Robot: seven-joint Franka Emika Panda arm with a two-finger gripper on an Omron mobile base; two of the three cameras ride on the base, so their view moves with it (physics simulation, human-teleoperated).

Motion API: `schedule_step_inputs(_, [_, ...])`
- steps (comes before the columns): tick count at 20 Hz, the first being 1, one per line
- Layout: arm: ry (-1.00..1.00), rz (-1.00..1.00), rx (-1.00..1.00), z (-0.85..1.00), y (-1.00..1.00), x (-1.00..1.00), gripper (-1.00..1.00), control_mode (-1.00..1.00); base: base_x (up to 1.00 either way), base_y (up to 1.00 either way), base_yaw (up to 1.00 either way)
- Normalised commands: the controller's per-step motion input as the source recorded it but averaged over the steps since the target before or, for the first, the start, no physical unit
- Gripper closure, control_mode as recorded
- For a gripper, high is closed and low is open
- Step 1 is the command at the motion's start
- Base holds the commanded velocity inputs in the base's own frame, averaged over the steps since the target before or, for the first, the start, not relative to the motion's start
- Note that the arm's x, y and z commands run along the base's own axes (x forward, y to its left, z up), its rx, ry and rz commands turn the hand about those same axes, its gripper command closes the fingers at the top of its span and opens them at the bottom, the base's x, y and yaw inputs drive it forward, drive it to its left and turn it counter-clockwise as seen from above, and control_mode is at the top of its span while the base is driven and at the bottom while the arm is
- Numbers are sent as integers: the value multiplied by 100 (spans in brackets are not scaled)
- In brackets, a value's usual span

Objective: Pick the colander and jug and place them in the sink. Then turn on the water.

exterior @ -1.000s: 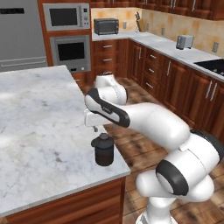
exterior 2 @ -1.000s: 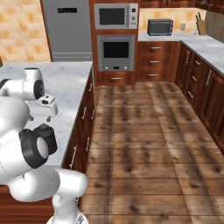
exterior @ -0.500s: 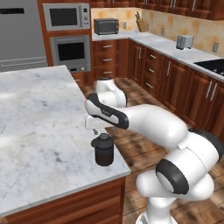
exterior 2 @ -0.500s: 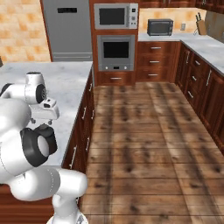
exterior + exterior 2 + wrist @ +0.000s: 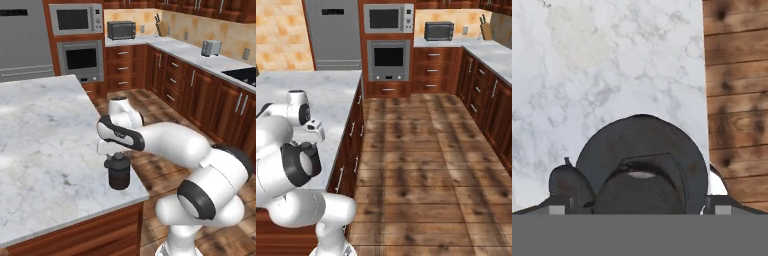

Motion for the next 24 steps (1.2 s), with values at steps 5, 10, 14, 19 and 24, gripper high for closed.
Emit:
schedule_step_inputs(5, [0,0,0,-14,17,18,-100,-100,0,0,0])
schedule_step_inputs(10, [0,0,-1,-1,8,16,-100,-100,0,0,0])
schedule_step_inputs(14, [1,0,0,0,0,0,-100,-100,0,0,0])
schedule_step_inputs(19, [0,0,0,-6,0,0,-100,-100,0,0,0])
schedule_step_inputs(24, [0,0,-2,-39,0,0,-100,-100,0,0,0])
